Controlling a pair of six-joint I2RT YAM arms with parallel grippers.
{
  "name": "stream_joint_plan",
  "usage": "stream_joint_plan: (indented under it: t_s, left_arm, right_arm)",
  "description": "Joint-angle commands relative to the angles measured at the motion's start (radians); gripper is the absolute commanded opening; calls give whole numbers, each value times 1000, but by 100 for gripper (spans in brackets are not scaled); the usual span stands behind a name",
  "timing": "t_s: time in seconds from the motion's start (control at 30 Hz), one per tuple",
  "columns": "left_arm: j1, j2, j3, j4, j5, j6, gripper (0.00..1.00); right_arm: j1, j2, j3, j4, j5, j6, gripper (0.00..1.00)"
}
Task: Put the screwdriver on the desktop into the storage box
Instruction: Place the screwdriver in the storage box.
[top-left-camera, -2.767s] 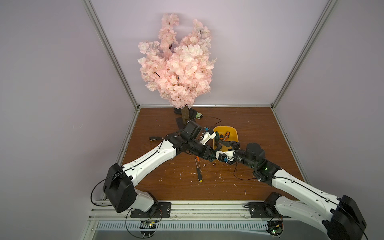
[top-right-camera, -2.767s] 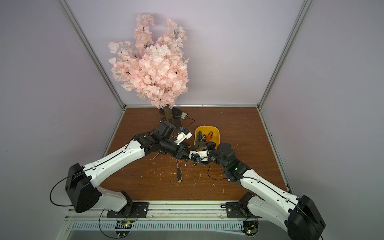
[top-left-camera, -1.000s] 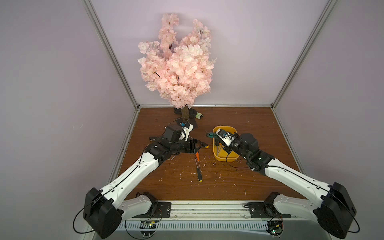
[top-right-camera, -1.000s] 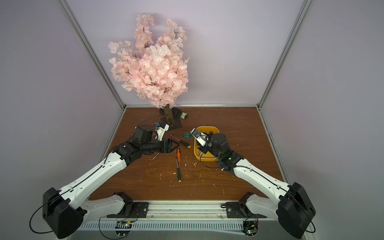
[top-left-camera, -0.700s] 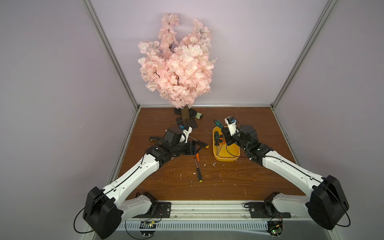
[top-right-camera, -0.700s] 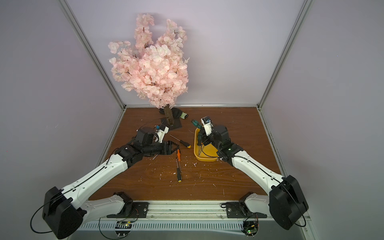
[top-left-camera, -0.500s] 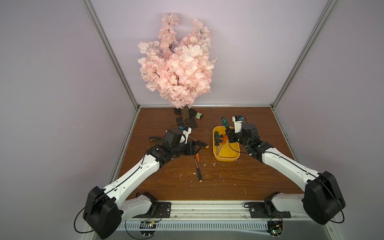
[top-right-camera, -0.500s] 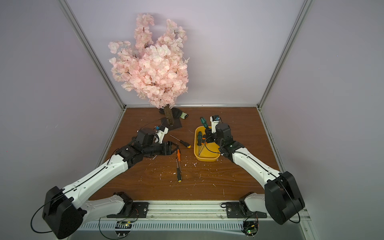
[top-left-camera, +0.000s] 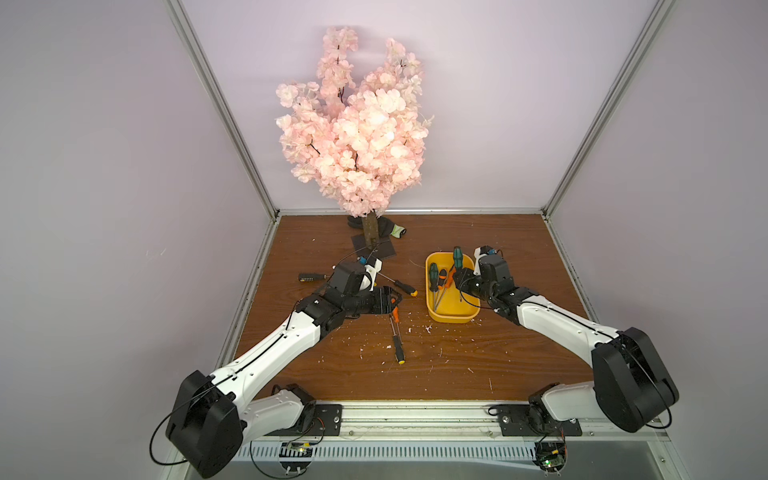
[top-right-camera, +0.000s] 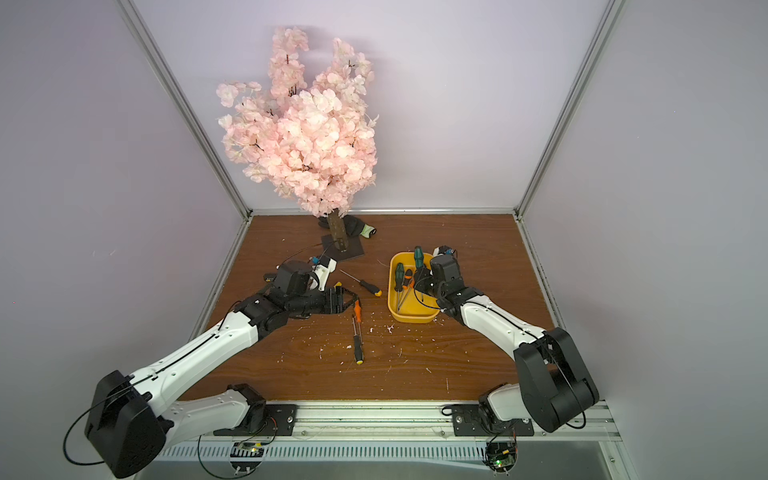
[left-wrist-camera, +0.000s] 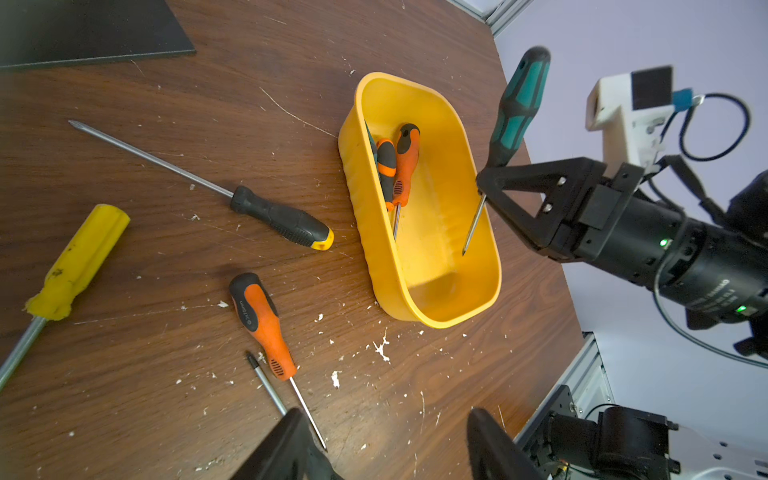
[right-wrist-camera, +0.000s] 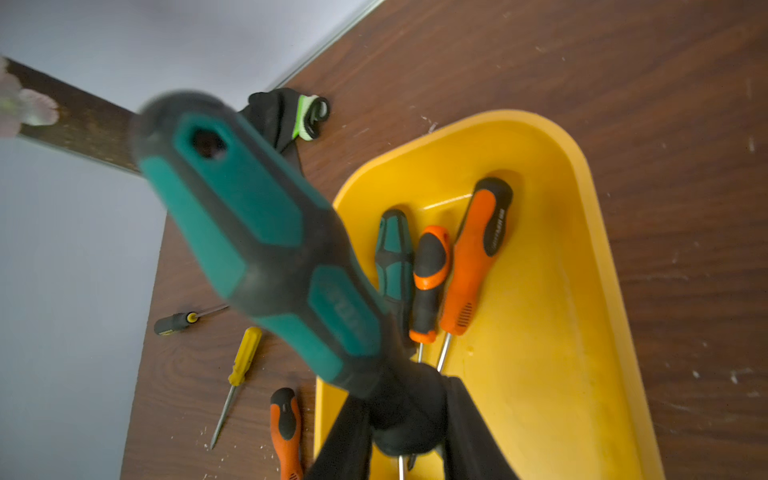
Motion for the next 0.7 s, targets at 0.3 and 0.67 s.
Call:
stream_joint_plan:
  t_s: [0.3, 0.67]
  left_arm:
    - [-5, 22, -13, 24, -24, -10, 64]
    - [-6, 19, -25, 0, -39, -9, 64]
  right_arm:
    - [-35, 49, -31, 61, 12, 209, 6]
    - [-55, 103, -7, 56, -49, 254, 30]
